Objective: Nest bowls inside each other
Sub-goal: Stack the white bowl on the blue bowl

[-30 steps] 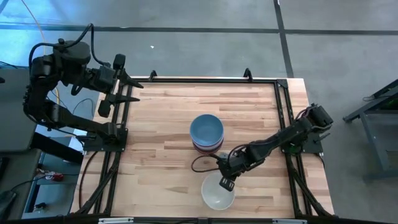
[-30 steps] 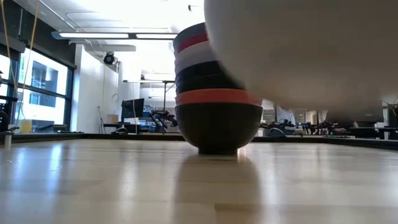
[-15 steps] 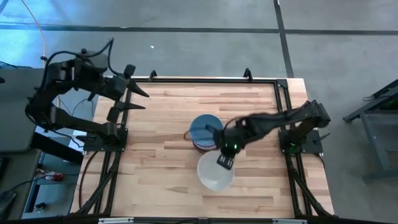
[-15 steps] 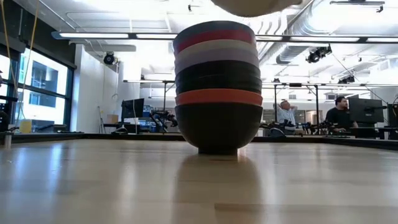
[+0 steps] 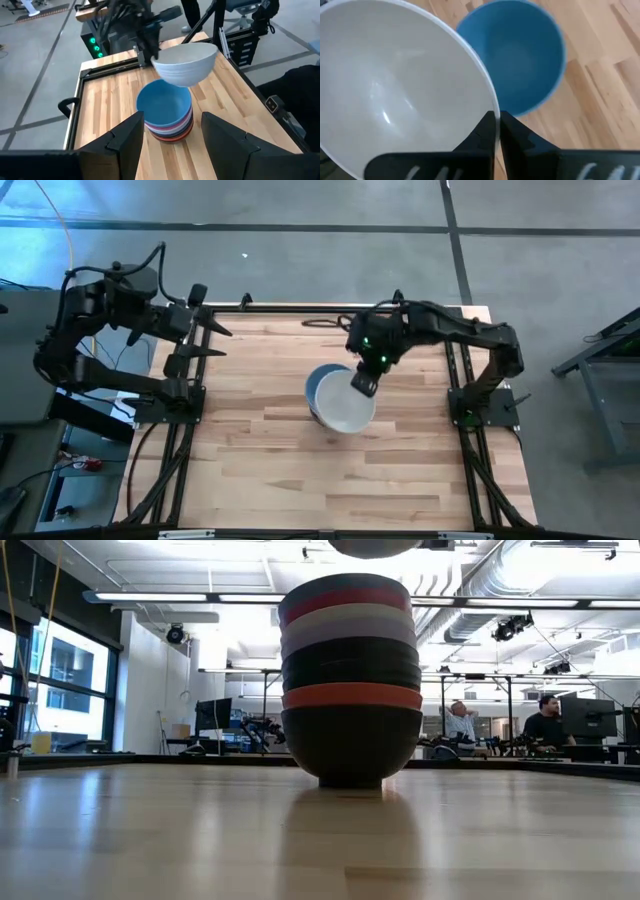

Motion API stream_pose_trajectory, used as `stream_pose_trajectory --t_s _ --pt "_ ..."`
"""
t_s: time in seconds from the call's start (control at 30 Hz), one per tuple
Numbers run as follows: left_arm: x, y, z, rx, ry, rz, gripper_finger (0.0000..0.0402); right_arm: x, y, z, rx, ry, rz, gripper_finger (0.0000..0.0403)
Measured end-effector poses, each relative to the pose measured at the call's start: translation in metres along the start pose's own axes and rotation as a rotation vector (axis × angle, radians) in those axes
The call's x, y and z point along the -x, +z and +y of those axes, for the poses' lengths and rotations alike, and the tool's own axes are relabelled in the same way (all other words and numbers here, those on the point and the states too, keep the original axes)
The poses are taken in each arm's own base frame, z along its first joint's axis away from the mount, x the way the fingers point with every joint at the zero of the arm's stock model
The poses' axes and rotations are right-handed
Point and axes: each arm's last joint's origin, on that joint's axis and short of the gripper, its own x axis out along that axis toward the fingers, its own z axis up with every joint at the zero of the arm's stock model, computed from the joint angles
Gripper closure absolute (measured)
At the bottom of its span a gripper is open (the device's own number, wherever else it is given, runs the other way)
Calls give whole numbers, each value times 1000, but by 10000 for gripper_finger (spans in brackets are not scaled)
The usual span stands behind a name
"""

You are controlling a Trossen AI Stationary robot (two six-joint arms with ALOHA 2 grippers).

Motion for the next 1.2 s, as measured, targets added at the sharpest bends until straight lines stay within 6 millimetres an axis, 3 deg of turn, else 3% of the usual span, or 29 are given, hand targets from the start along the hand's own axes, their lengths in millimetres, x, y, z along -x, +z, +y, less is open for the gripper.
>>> stream_pose_trajectory --t_s 0.23,0.53,0.73,1.03,1.2 --pt "1 0 0 17 2 -1 213 -2 25 -26 -4 -41 50 403" --pt "1 -1 -1 27 1 4 213 -22 63 -37 64 -6 58 403" --pt "2 -3 -2 34 -6 23 213 -46 64 -53 34 -29 155 403" --pt "1 -5 -2 28 -5 30 213 -51 64 -60 0 -80 165 403" --pt "-9 -17 -3 33 -14 63 213 -55 65 -61 -13 -84 173 403"
